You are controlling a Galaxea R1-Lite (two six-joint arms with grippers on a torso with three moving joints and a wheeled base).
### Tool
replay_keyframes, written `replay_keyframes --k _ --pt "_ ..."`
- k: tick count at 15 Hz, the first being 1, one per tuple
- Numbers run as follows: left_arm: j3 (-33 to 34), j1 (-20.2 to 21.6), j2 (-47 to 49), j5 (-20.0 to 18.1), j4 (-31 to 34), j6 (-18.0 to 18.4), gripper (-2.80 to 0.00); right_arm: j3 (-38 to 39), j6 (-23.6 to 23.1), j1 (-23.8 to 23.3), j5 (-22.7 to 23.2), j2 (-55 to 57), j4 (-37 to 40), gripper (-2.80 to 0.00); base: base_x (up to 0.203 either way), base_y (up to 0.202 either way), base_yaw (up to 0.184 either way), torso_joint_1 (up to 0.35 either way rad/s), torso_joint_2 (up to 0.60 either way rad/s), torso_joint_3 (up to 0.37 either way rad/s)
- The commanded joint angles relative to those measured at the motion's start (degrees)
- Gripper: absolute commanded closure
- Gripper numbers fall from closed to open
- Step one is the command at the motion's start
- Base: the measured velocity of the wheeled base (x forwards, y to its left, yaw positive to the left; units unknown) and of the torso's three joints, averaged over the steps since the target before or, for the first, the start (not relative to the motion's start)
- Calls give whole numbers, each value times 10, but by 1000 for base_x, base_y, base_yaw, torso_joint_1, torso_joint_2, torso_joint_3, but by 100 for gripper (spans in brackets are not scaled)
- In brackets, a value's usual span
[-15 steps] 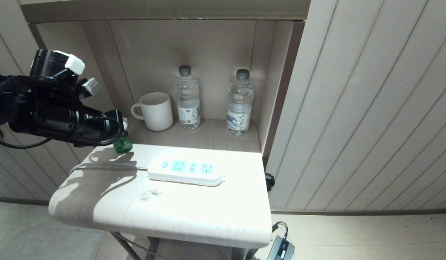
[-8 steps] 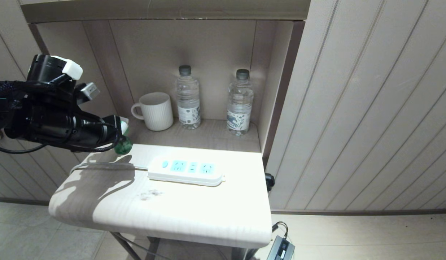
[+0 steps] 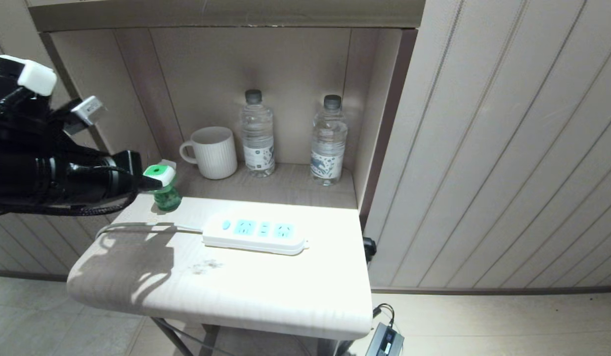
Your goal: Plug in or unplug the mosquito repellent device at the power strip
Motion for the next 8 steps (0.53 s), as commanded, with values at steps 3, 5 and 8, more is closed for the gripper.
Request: replay_keyframes --k 3,5,8 --pt "143 0 -98 4 -142 24 0 0 0 0 0 0 0 0 0 0 0 0 0 0" --pt "223 0 -108 46 -285 34 0 0 0 0 0 0 0 0 0 0 0 0 0 0" --pt "263 -3 -96 130 -381 43 -280 0 0 0 0 0 0 0 0 0 0 0 0 0"
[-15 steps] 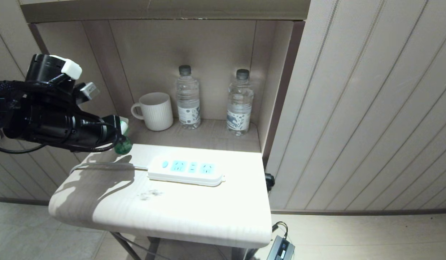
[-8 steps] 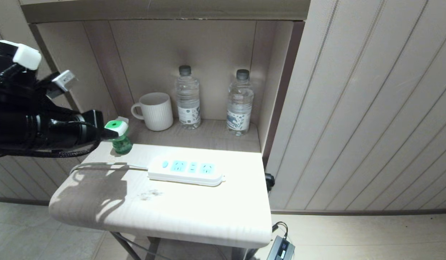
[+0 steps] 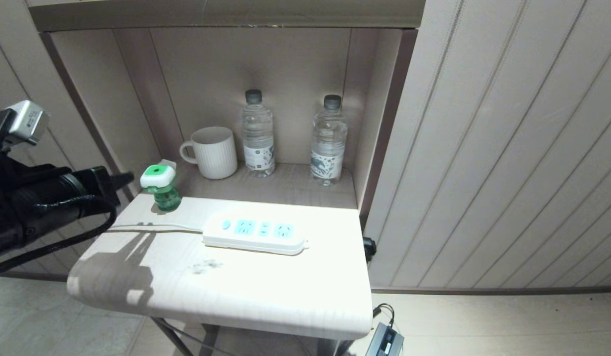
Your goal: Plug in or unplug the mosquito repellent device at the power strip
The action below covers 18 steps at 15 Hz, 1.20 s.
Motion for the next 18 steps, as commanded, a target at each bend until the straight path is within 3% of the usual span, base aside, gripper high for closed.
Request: replay_keyframes --k 1,3,6,10,12,14,18 --pt "11 -6 8 44 -35 -1 -280 0 0 0 0 0 0 0 0 0 0 0 0 0" --pt "14 -21 16 48 -74 6 -280 0 0 0 1 0 0 0 0 0 0 0 0 0" --pt "17 -22 50 63 -116 44 -280 0 0 0 0 0 0 0 0 0 0 0 0 0" --pt "37 -29 164 156 -286 70 -280 0 0 -1 0 0 0 0 0 0 0 0 0 0" --pt "45 -30 171 164 -304 71 -280 0 0 0 0 0 0 0 0 0 0 0 0 0" --pt "62 -31 195 166 -374 72 -280 0 0 0 0 0 0 0 0 0 0 0 0 0" --pt "72 -33 204 167 -383 72 -280 0 0 0 0 0 0 0 0 0 0 0 0 0"
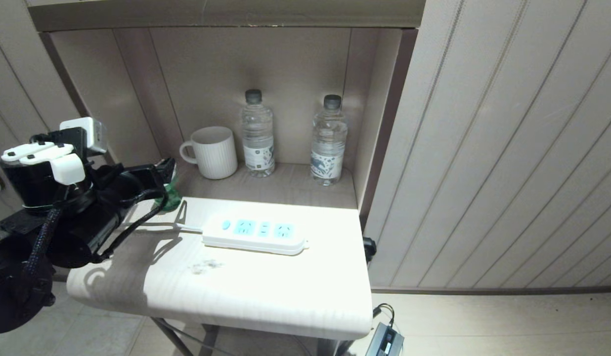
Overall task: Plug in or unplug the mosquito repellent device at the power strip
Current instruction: Pick up the mosquito repellent liquid
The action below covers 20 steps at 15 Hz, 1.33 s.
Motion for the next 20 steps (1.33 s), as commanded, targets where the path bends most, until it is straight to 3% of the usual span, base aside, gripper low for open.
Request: replay_keyframes --k 1,11,20 --pt "6 0 13 2 -4 -1 -280 0 0 0 0 0 0 0 0 0 0 0 0 0" --pt "-25 6 83 2 -58 -2 -280 0 0 0 0 0 0 0 0 0 0 0 0 0" --pt "-35 15 105 1 -66 1 -280 0 0 0 0 0 0 0 0 0 0 0 0 0"
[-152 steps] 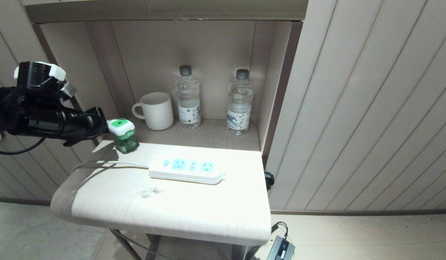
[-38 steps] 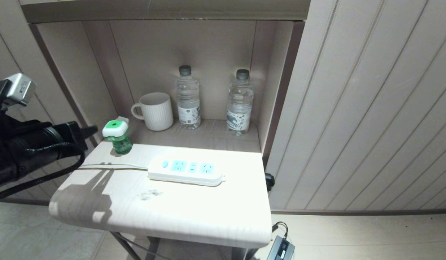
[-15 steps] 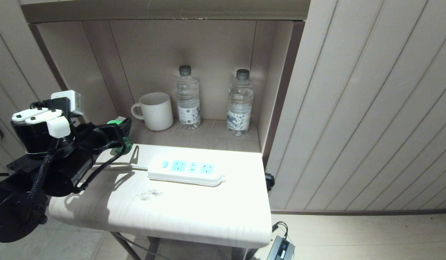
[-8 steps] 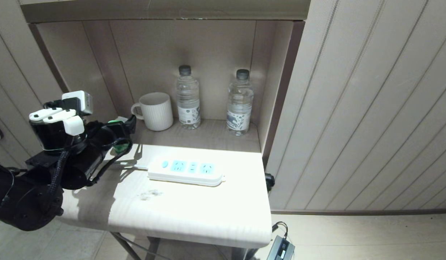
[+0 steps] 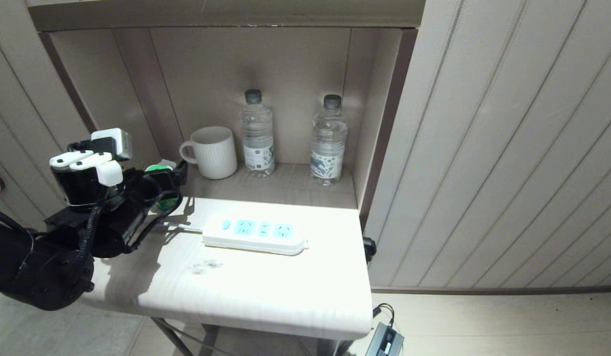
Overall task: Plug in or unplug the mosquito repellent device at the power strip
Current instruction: Pick up the mosquito repellent liquid
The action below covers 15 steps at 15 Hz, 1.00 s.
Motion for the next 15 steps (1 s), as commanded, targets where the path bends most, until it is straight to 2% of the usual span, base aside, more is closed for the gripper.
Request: replay_keyframes --k 1,13,14,15 --pt "-6 1 12 1 -4 -1 -280 0 0 0 0 0 0 0 0 0 0 0 0 0" --pt "-15 1 18 2 -5 4 -280 0 0 0 0 0 0 0 0 0 0 0 0 0" --pt "-15 1 18 5 -5 7 0 0 0 0 0 0 0 0 0 0 0 0 0 0" --pt "-14 1 18 5 -5 9 0 0 0 0 0 0 0 0 0 0 0 0 0 0"
